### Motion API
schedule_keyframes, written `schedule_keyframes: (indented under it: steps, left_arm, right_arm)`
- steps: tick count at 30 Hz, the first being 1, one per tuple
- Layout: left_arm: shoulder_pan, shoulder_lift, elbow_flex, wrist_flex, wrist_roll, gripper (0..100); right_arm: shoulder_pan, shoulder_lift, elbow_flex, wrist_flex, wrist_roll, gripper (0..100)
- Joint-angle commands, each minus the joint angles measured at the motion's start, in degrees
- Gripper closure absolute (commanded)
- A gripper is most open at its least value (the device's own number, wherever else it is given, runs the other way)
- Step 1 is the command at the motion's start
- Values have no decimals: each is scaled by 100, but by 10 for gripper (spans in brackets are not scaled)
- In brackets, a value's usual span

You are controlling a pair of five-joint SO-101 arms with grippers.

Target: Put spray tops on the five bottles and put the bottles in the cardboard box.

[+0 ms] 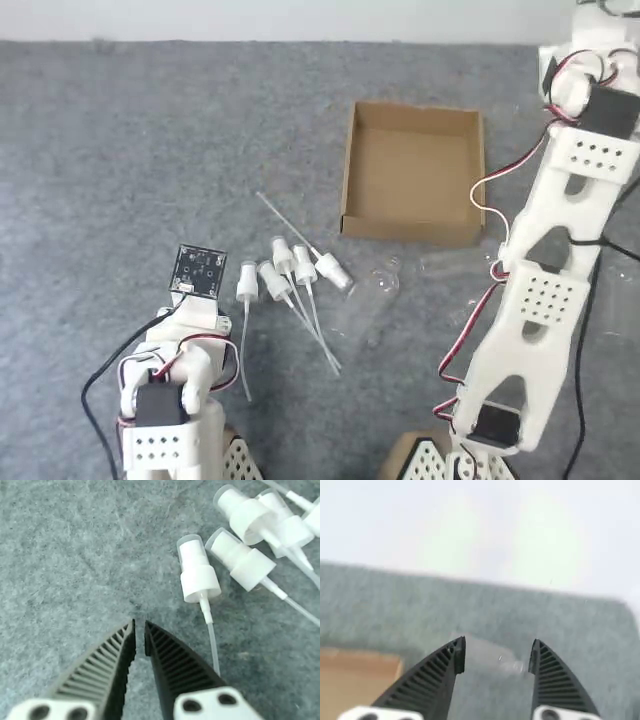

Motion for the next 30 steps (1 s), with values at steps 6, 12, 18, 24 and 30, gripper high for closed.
schedule_keyframes:
  steps: [6,12,18,24,30]
  left_arm:
    - [-26,-114,-57,0,-53,973]
    - [-26,-114,-57,0,-53,973]
    - [-26,-114,-57,0,-53,973]
    - [-26,-114,-57,0,-53,973]
    - [-26,-114,-57,0,-53,973]
  right_arm:
    - [286,2114,-9,-3960,-70,808]
    - [321,2914,-9,-4593,-70,808]
    - [321,3029,26,-4655,-79,808]
    - [312,3081,149,-4989,-79,808]
    - [233,3116,923,-5007,-35,808]
